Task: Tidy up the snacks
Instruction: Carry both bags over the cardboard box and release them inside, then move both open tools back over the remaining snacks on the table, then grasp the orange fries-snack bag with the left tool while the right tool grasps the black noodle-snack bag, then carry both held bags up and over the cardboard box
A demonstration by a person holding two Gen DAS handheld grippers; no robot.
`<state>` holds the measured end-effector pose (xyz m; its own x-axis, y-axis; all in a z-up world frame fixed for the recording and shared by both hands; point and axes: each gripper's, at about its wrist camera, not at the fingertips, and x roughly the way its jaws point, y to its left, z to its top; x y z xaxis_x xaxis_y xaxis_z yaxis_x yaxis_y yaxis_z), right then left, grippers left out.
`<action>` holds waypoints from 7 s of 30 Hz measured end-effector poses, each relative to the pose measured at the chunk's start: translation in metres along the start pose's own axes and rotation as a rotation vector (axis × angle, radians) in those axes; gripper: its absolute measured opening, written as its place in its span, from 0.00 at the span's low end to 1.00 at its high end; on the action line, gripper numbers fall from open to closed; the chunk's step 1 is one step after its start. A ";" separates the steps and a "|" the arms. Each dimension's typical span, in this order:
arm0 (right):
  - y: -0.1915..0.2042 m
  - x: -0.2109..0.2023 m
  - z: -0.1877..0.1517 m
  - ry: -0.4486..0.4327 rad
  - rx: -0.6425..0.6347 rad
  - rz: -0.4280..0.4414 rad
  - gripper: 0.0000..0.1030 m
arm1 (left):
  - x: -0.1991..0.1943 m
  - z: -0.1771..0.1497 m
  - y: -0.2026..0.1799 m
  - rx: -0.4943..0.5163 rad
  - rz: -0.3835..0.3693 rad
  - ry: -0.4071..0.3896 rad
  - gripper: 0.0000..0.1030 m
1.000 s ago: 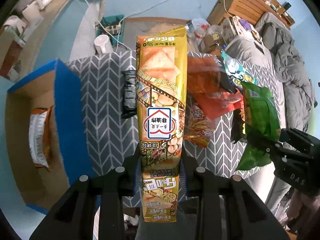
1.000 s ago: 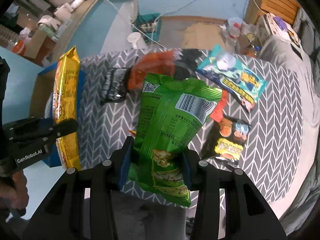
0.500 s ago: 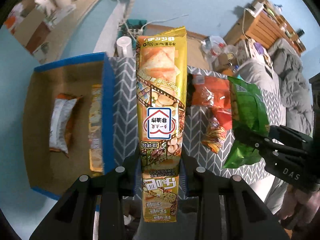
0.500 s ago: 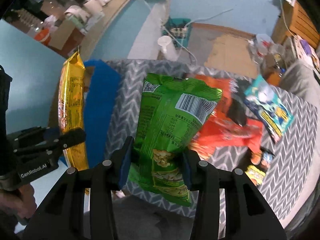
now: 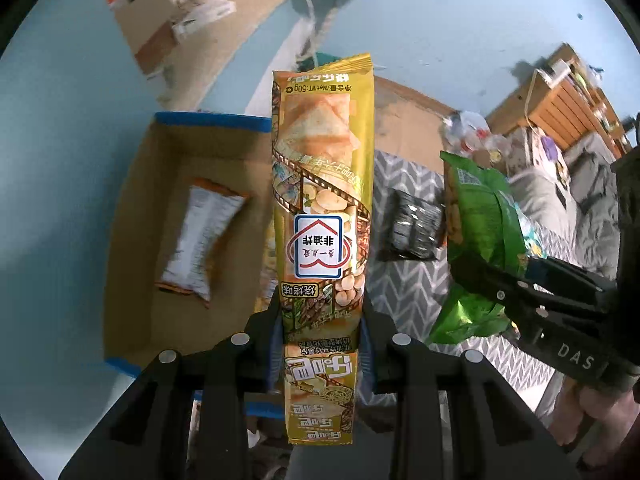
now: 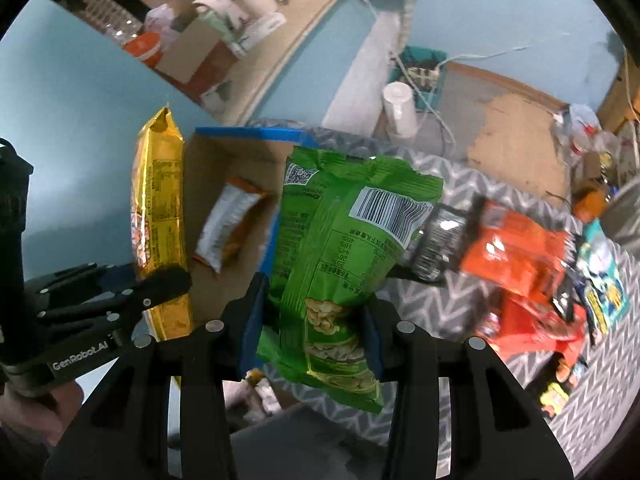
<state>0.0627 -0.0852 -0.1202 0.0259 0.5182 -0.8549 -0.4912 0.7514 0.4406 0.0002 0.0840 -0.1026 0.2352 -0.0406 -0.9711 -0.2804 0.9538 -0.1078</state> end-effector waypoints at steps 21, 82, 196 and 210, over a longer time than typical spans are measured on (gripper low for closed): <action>0.085 0.090 0.046 0.103 -0.089 0.071 0.41 | 0.035 0.020 0.096 -0.115 0.080 0.032 0.31; -0.095 -0.016 -0.043 0.049 0.249 -0.208 0.74 | 0.050 0.008 -0.065 0.207 0.028 0.077 0.71; -0.138 -0.029 -0.107 0.037 0.251 -0.254 0.67 | 0.079 -0.031 -0.132 0.280 -0.056 0.094 0.40; -0.072 -0.019 -0.049 0.020 0.075 -0.210 0.67 | 0.038 -0.013 -0.068 0.160 -0.038 0.033 0.40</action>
<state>0.0545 -0.1689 -0.1492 0.1030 0.3393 -0.9350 -0.4108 0.8706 0.2707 0.0163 0.0143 -0.1346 0.2115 -0.0846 -0.9737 -0.1197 0.9865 -0.1117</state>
